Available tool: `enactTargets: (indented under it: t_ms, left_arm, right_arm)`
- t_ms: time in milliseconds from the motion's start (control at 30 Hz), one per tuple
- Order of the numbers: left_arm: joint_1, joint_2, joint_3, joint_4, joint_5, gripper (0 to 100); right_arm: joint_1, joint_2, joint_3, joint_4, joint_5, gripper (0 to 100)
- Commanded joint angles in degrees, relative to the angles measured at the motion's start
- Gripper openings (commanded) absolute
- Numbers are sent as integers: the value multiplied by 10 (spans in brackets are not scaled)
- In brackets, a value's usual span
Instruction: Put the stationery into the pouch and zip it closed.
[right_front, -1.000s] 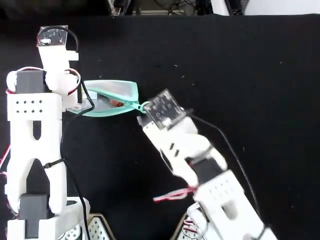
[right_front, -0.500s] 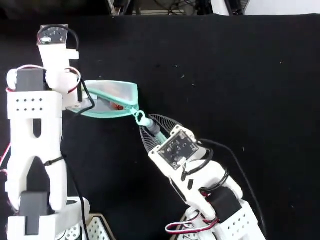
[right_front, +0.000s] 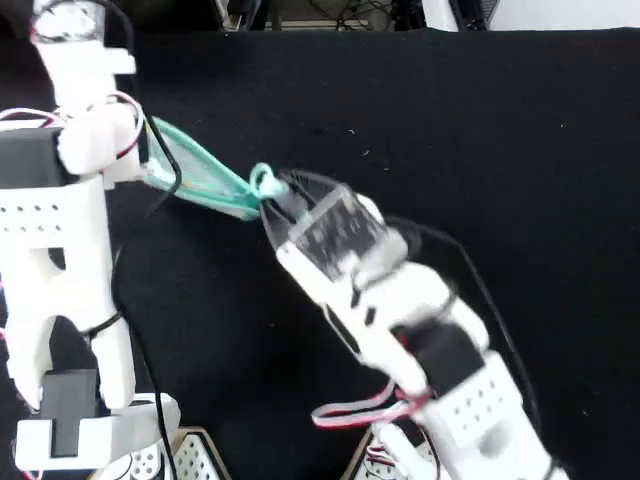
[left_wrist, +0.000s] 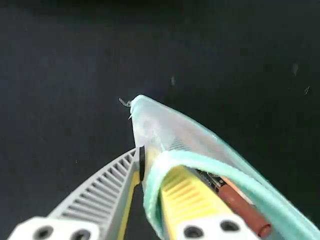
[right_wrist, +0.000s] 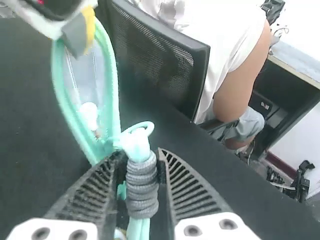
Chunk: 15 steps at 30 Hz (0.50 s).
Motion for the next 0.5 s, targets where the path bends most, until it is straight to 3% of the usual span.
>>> enactTargets:
  t_ms: [0, 167, 333, 467]
  left_arm:
    - [-7, -3, -71, -16, -1, 34]
    - [-7, -3, -71, -40, -1, 34]
    - [-3, -9, -18, -39, 1, 34]
    - [-2, -8, -8, 23, 0, 34]
  right_arm:
    - [-7, 99, -120, -13, -3, 12]
    - [-7, 159, -176, -13, -3, 12]
    - [-7, 112, -180, 9, 4, 12]
    - [-9, 49, -180, 42, 29, 12]
